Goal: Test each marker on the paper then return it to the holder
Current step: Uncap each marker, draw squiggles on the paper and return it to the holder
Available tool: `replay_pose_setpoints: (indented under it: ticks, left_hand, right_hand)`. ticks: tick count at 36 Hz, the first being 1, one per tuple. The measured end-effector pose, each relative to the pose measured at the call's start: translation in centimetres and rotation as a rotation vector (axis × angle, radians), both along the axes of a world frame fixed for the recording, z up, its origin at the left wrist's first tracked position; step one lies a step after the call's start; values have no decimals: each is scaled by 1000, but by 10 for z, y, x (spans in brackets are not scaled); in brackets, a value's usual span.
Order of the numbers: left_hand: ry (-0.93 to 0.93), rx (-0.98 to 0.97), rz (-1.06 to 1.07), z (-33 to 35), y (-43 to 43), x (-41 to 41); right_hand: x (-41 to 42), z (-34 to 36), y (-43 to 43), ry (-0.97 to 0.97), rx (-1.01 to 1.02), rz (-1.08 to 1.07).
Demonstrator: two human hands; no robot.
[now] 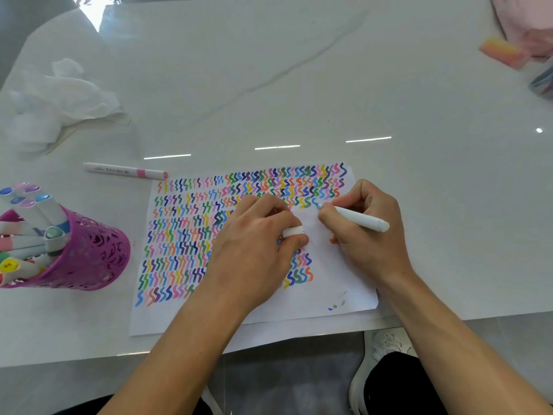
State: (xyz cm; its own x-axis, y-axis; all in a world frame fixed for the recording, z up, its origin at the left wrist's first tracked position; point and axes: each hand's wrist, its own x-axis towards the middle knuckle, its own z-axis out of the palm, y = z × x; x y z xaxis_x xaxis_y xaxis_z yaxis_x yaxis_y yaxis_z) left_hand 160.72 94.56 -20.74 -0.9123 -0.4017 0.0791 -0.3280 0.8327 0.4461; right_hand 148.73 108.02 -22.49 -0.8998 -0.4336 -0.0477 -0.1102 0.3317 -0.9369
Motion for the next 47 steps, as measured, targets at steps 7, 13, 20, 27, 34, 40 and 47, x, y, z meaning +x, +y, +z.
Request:
replay_pose_setpoints:
  ticks: [7,13,20,27,34,40,47]
  left_hand:
    - [-9,2,1,2,1,0]
    - [8,3,14,4,5,1]
    - [53,3,58,8,4,2]
    - [98,137,87,17,4,1]
    - [171,647,209,22,2,2]
    - [164,739,203,28,0,3]
    - [105,623,198,27,0,4]
  right_hand:
    - [-2,-1,3,-30,-24,65]
    - [-15,5,5,-212,-346,-58]
    - [-9,17,1,-104,-319,27]
    - [-1,26,-1,-185,-381,73]
    - [-2,41,-1,-385,-533,121]
    - [6,41,-2,-249,-431,180]
    - [7,41,-4,-267,-403,203]
